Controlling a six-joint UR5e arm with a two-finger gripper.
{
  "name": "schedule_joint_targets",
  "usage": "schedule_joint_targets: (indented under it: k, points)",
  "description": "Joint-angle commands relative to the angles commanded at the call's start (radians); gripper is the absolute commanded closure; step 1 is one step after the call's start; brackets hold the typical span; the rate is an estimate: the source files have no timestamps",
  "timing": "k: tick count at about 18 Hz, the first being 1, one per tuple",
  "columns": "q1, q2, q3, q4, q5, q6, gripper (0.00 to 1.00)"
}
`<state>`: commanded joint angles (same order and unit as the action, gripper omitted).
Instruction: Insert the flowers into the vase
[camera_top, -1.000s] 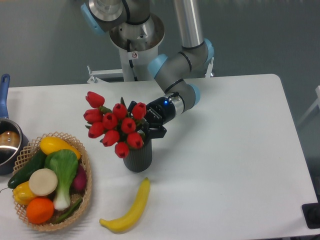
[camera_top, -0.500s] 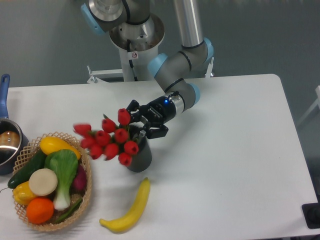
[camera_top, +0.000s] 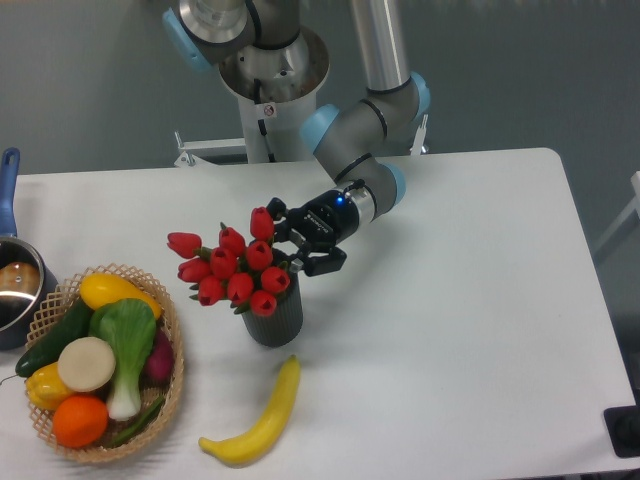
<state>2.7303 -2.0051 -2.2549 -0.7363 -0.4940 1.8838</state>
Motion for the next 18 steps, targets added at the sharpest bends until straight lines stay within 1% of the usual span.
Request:
schedule_joint_targets:
  k: [2,3,5,7,8,10,11,12,14,15,16,18]
  points:
    - [0.029,0.049,-0.008,-0.002,0.03,-0.034,0.0]
    - [0.054,0.08,-0.003,-0.002,0.078,-0.069,0.0]
    - [0.119,0.141,0.015,-0.002,0.208,-0.133,0.0]
    - [0.172,0.192,0.02,-0.002,0.309,-0.205,0.0]
    - [0.207,0.236,0.032,-0.002,0.363,-0.218,0.0]
    - [0.271,0.279,0.055,-0.003,0.446,-0.239,0.0]
    - [0.284,0.295,0.052,-0.005,0.469,-0.28,0.0]
    - [0.279,0.319,0.029,-0.003,0.476,-0.299,0.0]
    - [0.275,0.361,-0.011,-0.005,0.48,-0.301,0.0]
    - [0.266,0.37,-0.024,-0.003,0.483,-0.298,0.0]
    - [0.246,0.368,-0.019,-0.005,0.483,-0.299,0.0]
    - [0.244,0.364,-0.04,-0.003,0.482,-0.278,0.0]
